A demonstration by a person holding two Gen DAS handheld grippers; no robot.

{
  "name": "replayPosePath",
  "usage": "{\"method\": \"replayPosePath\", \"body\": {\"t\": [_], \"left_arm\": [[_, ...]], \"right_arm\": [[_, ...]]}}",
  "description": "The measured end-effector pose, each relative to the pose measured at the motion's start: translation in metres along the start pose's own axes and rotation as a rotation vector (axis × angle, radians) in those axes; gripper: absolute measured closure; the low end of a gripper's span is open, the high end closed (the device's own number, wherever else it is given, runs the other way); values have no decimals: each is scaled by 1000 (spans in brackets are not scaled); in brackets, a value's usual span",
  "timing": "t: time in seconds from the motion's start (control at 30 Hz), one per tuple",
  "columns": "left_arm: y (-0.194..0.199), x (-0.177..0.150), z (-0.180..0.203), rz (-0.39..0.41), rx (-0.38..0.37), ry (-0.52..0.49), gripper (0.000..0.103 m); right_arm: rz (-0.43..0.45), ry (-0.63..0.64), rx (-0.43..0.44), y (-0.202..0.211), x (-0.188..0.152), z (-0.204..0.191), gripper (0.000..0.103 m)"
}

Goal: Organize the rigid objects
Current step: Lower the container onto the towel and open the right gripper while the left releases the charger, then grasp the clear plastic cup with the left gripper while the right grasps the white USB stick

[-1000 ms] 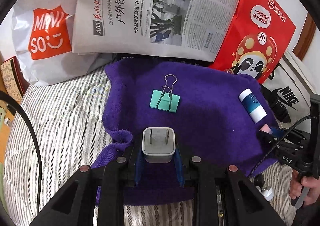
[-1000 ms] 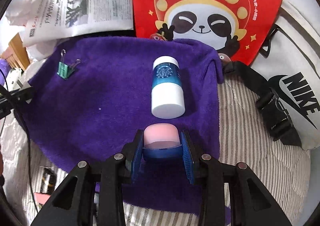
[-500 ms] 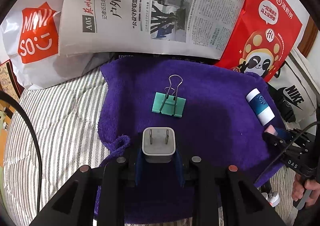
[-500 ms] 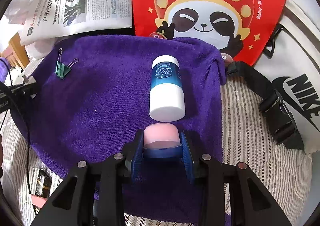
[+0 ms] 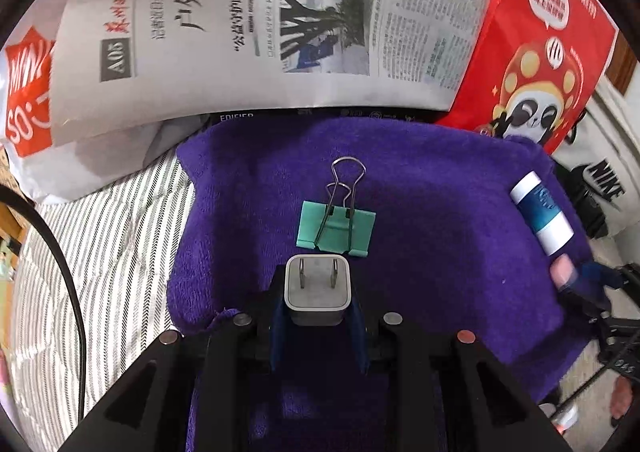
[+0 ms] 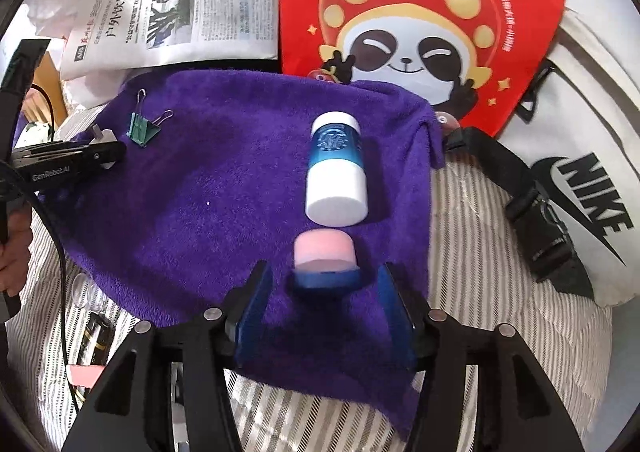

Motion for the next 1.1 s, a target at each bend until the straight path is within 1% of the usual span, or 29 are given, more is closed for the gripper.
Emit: {"method": "replayPosePath", "body": {"t": [0.07,0.13,0.33,0.37,0.47,0.53,0.6,0.7,0.9,1.07,1.1], "left_arm": [[-4,0,6,-2,33,-23,77],[-5,0,7,-2,49,-35,77],[-5,0,8,-21,40,-30,75],[-5,-1,10,-28,34,-31,72],[-1,-7,13,-45,15,-29,67],[3,-14,15,-57,10,-22,67],[9,-21,18,-66,-18,-12,67],[27,-33,22,-46,-55,-5,67],[66,-60,40,-4,-82,-23,67],[76,-73,43,-15,-93,-41,67],[78,-80,44,-18,-96,-45,67]], "right_arm": [[-3,-15,18,3,0,4,48],[-5,-29,31,7,-2,6,48],[2,-44,37,17,-5,4,48],[3,-44,38,18,-5,2,48],[13,-47,38,26,-7,1,48],[18,-54,46,34,-10,1,48],[25,-57,48,40,-15,1,48],[35,-63,46,52,-23,1,48],[52,-106,70,71,-48,1,47],[53,-137,87,82,-73,1,47],[51,-141,88,84,-78,1,47]]}}
Point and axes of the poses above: each gripper's, at about its wrist camera, not at the fingertips, and y roughly against the way its jaws point, z to its right, x to its top, the point moved 5 cm from there along -y, roughly the way its jaws point, and after that the axes turned 9 degrees about -z, right-handed, at the moved point
